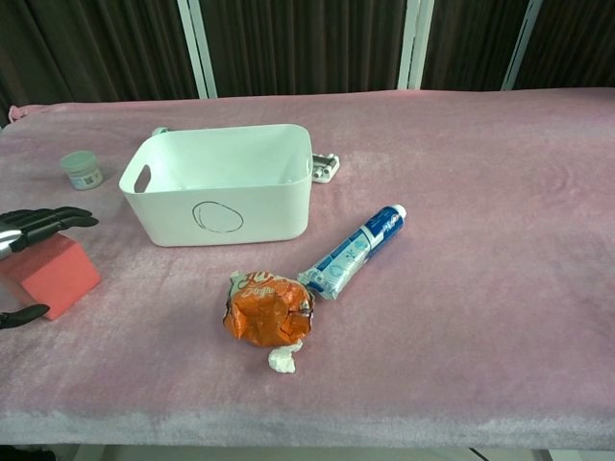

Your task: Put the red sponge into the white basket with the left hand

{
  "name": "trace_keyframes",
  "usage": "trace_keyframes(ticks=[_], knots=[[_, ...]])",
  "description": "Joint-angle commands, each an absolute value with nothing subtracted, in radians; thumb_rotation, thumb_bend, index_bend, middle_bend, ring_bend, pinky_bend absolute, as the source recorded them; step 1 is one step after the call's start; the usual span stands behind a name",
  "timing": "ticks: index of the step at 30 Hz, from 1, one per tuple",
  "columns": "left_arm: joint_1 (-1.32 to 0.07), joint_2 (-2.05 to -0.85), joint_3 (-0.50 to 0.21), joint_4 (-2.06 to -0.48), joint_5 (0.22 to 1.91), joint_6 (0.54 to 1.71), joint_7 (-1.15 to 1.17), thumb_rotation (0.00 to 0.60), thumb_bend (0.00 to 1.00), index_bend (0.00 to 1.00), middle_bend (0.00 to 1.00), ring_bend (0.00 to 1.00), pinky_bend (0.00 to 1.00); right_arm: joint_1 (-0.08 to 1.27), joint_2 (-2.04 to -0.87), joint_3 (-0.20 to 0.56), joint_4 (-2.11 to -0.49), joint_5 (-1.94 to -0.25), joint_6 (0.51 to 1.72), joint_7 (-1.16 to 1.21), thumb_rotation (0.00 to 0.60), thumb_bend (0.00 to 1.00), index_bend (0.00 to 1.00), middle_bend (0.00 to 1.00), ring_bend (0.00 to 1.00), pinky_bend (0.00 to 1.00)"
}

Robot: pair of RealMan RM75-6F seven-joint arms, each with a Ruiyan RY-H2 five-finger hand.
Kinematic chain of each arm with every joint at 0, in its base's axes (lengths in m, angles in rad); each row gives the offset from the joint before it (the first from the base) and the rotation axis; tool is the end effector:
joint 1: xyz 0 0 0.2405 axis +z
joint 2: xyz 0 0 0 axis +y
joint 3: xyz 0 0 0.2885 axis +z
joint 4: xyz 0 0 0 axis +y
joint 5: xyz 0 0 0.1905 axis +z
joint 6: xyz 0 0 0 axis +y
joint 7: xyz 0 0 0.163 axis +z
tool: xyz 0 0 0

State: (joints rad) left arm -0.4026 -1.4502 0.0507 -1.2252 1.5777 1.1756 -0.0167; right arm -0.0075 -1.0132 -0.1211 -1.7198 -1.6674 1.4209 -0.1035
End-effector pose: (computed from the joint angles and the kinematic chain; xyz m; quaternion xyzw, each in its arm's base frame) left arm -0.3141 0.2839 0.0412 -0.7578 -0.3495 -0.3316 0.4401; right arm -0.3263 -0.1314 0.1747 0.6814 -0.4162 0.2914 0.5269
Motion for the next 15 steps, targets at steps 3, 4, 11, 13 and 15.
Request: trace_keyframes(ticks=[3, 4, 11, 13, 15], knots=[[-0.403, -1.47, 0.041, -1.206, 1.551, 1.154, 0.005, 0.6, 0.36, 0.13, 0.04, 0.03, 0.13, -0.006, -1.011, -0.122, -1.72, -1.665, 1.417, -0.102, 0.6, 0.1, 0.01, 0.0, 0.0, 0.23], [-0.403, -1.474, 0.038, -1.201, 1.548, 1.155, 0.007, 0.6, 0.38, 0.16, 0.08, 0.07, 0.16, -0.006, -1.011, -0.122, -1.72, -1.665, 1.416, -0.103, 0.6, 0.1, 0.01, 0.0, 0.0, 0.23], [-0.393, -1.506, 0.019, -1.164, 1.534, 1.188, 0.026, 0.6, 0.53, 0.33, 0.36, 0.36, 0.48, -0.003, -1.007, -0.125, -1.72, -1.672, 1.413, -0.098, 0.6, 0.1, 0.01, 0.0, 0.0, 0.23], [-0.388, -1.509, 0.011, -1.159, 1.531, 1.206, 0.032, 0.6, 0.55, 0.35, 0.39, 0.39, 0.51, -0.002, -1.007, -0.126, -1.72, -1.67, 1.409, -0.099, 0.6, 0.1, 0.01, 0.0, 0.0, 0.23], [-0.382, -1.501, 0.005, -1.167, 1.532, 1.228, 0.031, 0.6, 0.55, 0.37, 0.41, 0.41, 0.53, 0.0, -1.006, -0.127, -1.721, -1.671, 1.406, -0.099, 0.6, 0.1, 0.01, 0.0, 0.0, 0.23]])
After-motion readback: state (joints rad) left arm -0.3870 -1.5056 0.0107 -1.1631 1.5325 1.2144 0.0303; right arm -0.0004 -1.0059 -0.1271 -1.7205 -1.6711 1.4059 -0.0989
